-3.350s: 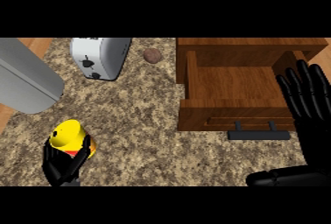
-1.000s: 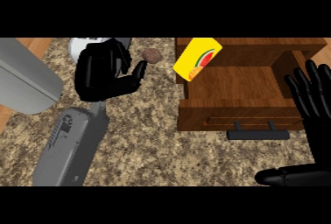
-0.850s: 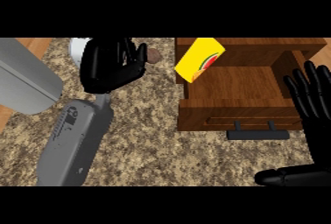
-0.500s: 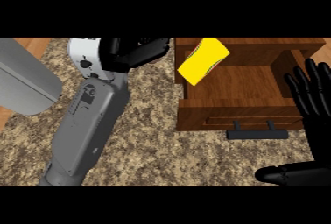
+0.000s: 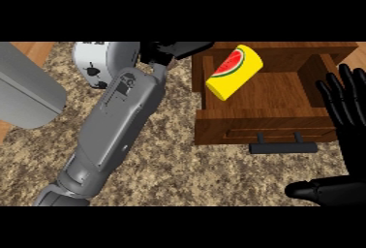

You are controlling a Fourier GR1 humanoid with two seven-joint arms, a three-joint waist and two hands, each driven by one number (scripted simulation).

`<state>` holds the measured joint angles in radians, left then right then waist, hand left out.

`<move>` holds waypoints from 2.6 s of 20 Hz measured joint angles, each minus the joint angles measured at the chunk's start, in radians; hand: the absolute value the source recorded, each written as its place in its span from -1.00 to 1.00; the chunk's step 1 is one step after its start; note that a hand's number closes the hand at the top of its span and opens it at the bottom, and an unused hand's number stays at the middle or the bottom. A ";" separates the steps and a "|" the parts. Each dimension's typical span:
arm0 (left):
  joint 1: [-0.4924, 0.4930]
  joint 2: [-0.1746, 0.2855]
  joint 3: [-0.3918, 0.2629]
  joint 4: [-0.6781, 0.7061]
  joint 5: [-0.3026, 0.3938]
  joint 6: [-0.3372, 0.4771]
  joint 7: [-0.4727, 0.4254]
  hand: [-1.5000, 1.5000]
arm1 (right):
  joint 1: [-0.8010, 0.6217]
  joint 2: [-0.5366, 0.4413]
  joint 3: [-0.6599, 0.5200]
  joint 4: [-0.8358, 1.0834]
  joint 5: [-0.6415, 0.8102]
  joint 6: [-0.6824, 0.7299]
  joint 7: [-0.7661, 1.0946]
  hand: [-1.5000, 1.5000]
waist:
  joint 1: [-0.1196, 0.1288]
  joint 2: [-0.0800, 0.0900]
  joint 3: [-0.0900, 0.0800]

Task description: Pick up the cup, place it into the drawer and close the drawer

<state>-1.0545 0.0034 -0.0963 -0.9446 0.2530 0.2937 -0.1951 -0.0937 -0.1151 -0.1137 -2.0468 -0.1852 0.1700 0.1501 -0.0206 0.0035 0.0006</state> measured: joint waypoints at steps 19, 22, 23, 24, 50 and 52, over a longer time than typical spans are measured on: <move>-0.224 -0.003 -0.252 0.455 0.268 0.105 -0.161 1.00 | -0.016 0.011 0.021 0.016 0.003 0.010 -0.021 -1.00 | -0.048 0.010 0.000; -0.234 -0.003 -0.312 0.476 0.301 0.122 -0.163 1.00 | -0.036 0.016 0.031 0.037 0.011 0.007 -0.027 -1.00 | -0.056 0.013 0.001; -0.245 -0.003 -0.324 0.492 0.307 0.124 -0.161 1.00 | -0.037 0.016 0.030 0.042 0.010 0.010 -0.031 -1.00 | -0.059 0.014 0.001; -0.249 -0.003 -0.339 0.504 0.313 0.126 -0.162 1.00 | -0.039 0.013 0.030 0.043 0.007 0.014 -0.029 -1.00 | -0.063 0.015 0.001; -0.253 0.000 -0.393 0.439 0.526 0.106 -0.268 -1.00 | -0.026 0.007 0.015 -0.003 -0.127 0.060 0.018 1.00 | -0.022 0.004 0.000; -0.241 0.017 -0.370 0.411 0.534 0.098 -0.250 -1.00 | -0.021 -0.013 0.011 -0.019 -0.132 0.076 0.029 1.00 | -0.006 0.000 0.000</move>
<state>-1.2958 0.0204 -0.4661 -0.5338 0.7868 0.3914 -0.4452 -0.1148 -0.1286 -0.1026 -2.0660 -0.3173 0.2458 0.1786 -0.0270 0.0033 0.0005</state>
